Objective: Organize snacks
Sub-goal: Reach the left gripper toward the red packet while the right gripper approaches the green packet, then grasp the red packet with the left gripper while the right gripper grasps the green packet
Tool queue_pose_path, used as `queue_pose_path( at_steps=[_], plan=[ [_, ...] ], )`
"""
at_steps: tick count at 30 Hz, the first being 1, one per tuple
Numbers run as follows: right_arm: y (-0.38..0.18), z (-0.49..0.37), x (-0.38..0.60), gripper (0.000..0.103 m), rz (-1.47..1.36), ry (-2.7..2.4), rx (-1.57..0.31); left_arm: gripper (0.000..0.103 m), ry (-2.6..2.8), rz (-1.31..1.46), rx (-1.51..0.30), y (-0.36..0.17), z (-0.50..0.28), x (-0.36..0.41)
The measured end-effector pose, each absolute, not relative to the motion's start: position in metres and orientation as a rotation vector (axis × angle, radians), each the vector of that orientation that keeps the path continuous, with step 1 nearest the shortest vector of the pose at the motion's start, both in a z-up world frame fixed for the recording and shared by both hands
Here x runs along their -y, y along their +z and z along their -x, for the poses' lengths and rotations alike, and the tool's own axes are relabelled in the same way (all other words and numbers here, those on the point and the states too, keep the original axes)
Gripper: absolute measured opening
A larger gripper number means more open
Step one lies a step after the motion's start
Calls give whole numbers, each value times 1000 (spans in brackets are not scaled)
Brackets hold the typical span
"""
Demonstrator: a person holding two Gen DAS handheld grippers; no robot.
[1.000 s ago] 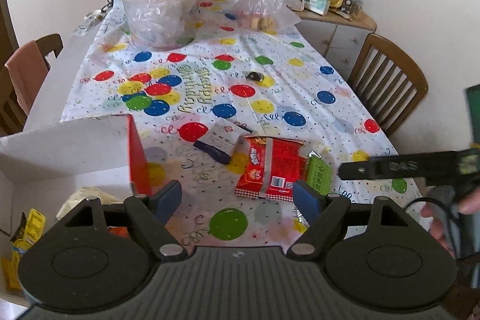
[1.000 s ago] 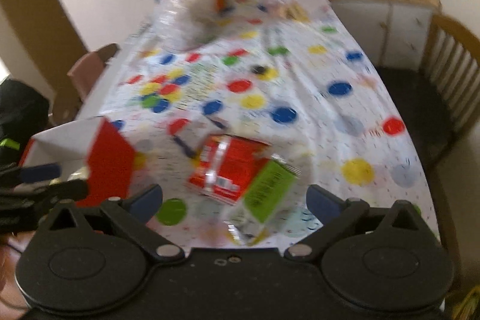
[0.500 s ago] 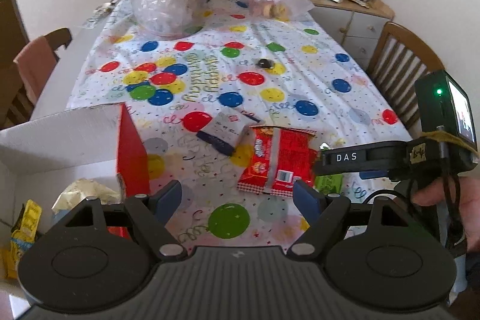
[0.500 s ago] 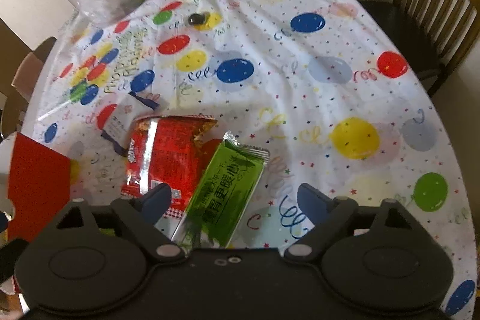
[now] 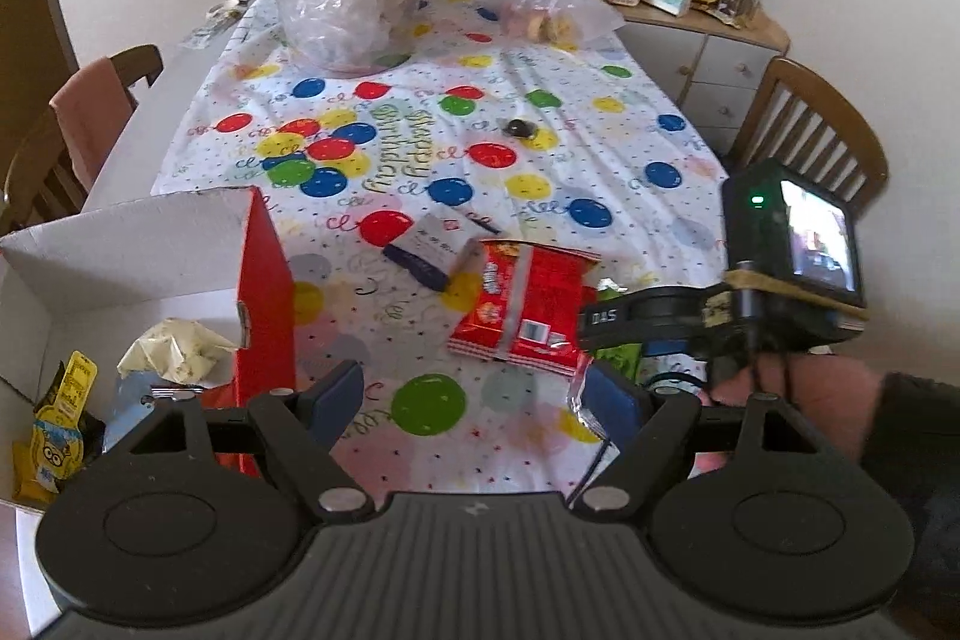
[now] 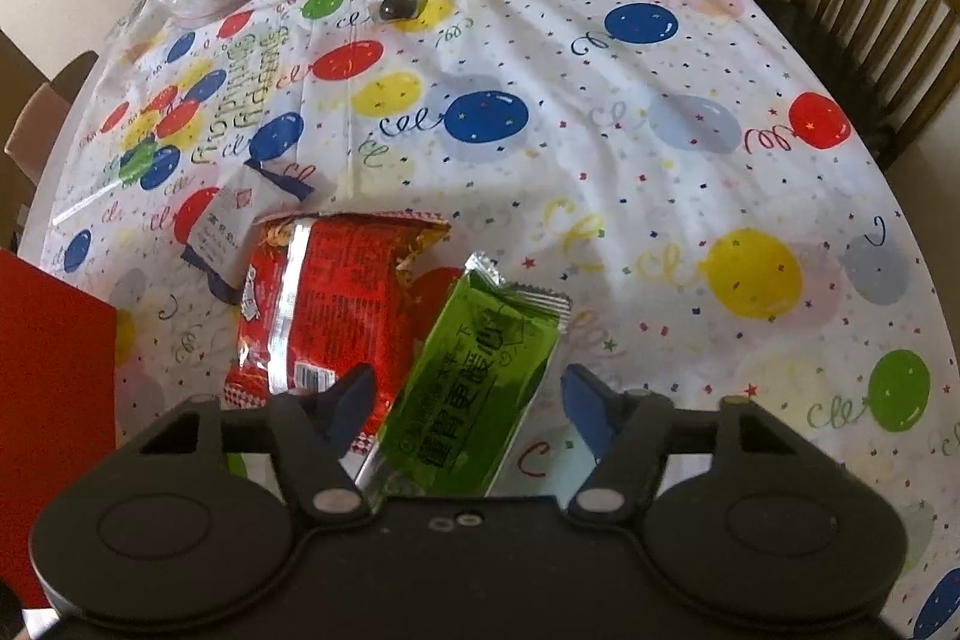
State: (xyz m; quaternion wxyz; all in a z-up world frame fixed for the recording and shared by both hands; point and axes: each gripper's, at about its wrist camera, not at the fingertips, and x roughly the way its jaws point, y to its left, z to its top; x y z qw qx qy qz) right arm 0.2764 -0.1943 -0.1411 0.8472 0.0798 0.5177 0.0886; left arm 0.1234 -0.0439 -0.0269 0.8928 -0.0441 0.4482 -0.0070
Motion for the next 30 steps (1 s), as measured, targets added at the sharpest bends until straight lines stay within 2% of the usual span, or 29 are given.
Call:
queue_pose_path(
  at_steps=[1,5,7,14,22,30],
  plan=[
    [-143,-276,194,55,-170,190,-1096,81,-19,92,-930,-26,-123,46],
    [-145,-275,195,44,-165,208,-1097,81,-39,91,-941,-25,-125,56],
    [-144,-274,196,42,-154,225,-1094,81,-59,89,-947,-25,-129,61],
    [-133,-265,219,41,-125,295,-1066,81,-147,66,-961,-35,-164,74],
    [-110,-260,272,41,-144,315,-1016,81,-136,42,-1012,-78,-219,83],
    [-114,-262,295,41,-186,332,-1024,81,-120,9,-1099,-120,-259,89]
  ],
)
